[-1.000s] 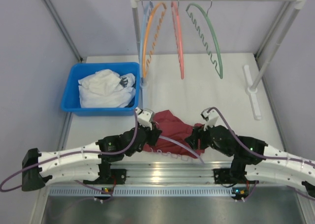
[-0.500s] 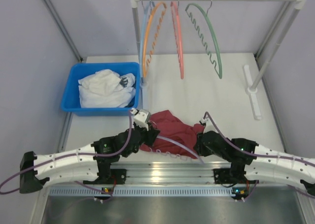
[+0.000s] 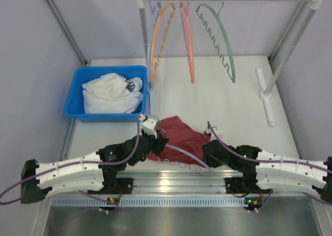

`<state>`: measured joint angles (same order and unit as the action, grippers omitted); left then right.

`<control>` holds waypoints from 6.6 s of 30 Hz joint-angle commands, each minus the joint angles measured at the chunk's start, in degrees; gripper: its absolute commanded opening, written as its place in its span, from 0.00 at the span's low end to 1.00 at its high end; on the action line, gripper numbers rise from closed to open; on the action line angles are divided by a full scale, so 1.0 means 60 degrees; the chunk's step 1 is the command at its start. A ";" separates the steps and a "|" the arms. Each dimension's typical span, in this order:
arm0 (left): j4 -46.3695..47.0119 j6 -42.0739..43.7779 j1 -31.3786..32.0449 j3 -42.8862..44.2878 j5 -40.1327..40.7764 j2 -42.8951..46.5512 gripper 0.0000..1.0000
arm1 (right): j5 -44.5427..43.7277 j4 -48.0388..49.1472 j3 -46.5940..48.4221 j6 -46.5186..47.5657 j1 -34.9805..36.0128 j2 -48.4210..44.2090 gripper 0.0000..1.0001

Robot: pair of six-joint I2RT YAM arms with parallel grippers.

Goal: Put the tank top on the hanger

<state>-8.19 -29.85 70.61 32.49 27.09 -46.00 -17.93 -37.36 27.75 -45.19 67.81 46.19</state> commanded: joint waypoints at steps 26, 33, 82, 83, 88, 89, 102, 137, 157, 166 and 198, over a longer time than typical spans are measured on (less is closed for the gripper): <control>0.0016 -0.0650 0.0038 0.0005 0.1914 -0.0009 0.00 | -0.0336 -0.0525 0.0473 -0.0481 0.0139 -0.0315 0.00; 0.0148 -0.0812 0.0024 -0.0068 0.2677 -0.0156 0.00 | -0.0409 -0.1330 0.0810 -0.0715 0.0138 -0.0755 0.00; 0.1071 -0.0343 0.0331 0.0298 0.4449 -0.0683 0.00 | 0.0645 -0.0497 0.5394 0.0031 -0.0183 0.2422 0.00; 0.1086 -0.0300 0.0433 0.0341 0.4450 -0.0669 0.00 | 0.0660 -0.0438 0.5525 0.0075 -0.0358 0.2452 0.00; 0.1130 -0.0153 0.0785 0.0502 0.4595 -0.0917 0.00 | 0.0982 -0.0218 0.5878 0.0280 -0.0813 0.2613 0.00; 0.1130 -0.0124 0.0945 0.0575 0.4770 -0.0961 0.00 | 0.0968 -0.0305 0.5965 0.0339 -0.0843 0.2642 0.00; 0.0911 0.0829 0.1386 0.1425 0.3996 -0.1049 0.00 | 0.0455 -0.1009 0.6229 0.0998 -0.1575 0.2028 0.45; -0.1477 0.2030 0.1401 0.4150 0.1300 -0.0245 0.00 | 0.5141 -0.0130 0.7110 0.7473 -0.1765 0.1925 0.65; -0.1448 0.2206 0.1401 0.4502 0.1315 -0.0156 0.00 | 0.6943 0.0601 0.6333 0.7385 -0.2073 0.2511 0.29; -0.1141 0.2220 0.1401 0.4341 0.1578 -0.0244 0.00 | 0.7412 0.1173 0.5952 0.6902 -0.2059 0.2277 0.04; -0.1184 0.2294 0.1386 0.5249 0.0817 -0.0346 0.56 | 0.1175 -0.1531 0.5730 0.3754 -0.2044 -0.0858 0.00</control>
<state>-17.63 -16.34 78.89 61.25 32.51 -49.17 -1.61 -42.57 59.64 -17.91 55.75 43.20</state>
